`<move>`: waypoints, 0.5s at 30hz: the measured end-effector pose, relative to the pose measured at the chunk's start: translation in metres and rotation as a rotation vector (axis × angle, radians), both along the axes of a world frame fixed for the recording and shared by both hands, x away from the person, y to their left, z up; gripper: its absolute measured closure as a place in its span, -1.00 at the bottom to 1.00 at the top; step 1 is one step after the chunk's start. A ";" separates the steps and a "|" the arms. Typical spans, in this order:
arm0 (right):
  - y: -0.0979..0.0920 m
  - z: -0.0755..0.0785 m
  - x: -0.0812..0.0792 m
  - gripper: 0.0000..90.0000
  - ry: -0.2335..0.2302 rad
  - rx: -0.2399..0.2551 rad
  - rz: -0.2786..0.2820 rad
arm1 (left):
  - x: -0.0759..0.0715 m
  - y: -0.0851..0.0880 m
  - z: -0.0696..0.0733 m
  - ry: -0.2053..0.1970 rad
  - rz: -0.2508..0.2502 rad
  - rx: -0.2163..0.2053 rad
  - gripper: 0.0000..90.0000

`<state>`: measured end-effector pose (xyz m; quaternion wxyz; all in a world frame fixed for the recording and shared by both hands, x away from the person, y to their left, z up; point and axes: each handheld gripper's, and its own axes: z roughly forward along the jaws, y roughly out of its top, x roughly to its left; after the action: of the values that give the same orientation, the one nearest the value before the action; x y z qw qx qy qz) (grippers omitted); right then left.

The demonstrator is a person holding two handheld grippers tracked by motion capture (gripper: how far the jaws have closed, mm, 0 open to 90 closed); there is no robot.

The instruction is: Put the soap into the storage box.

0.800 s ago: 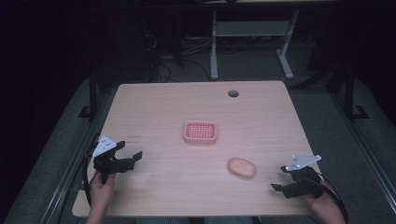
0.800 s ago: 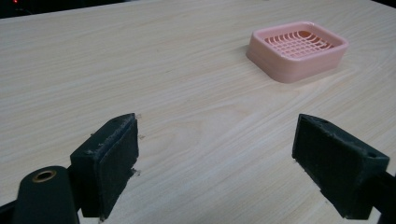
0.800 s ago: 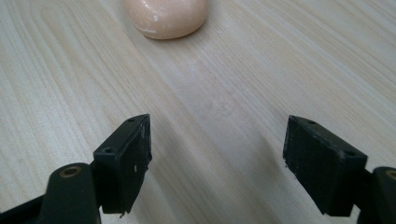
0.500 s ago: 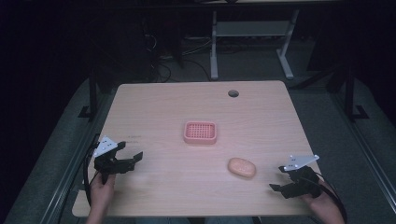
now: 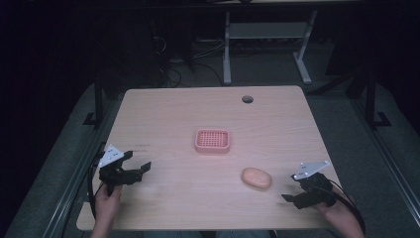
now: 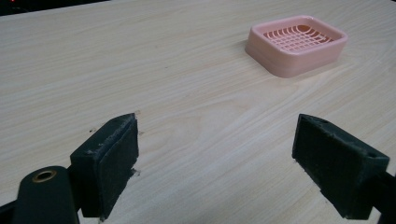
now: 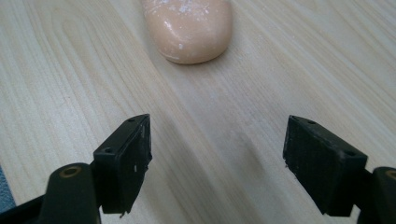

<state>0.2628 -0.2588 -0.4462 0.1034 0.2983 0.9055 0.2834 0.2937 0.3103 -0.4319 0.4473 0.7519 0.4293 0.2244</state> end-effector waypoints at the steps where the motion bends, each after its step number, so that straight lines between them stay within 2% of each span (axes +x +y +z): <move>1: 0.000 0.000 0.000 -0.49 0.000 0.000 0.000 | 0.000 0.000 0.000 0.000 0.000 0.000 -0.68; 5: 0.007 0.006 0.002 -0.49 0.017 -0.011 0.019 | -0.001 0.000 0.001 -0.003 0.002 -0.002 -0.68; 15: 0.020 0.012 0.008 -0.47 0.017 -0.031 0.053 | -0.001 0.001 0.001 0.000 0.001 0.004 -0.68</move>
<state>0.2707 -0.2385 -0.4342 0.0928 0.2751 0.9182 0.2694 0.2926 0.3117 -0.4312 0.4456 0.7527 0.4292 0.2254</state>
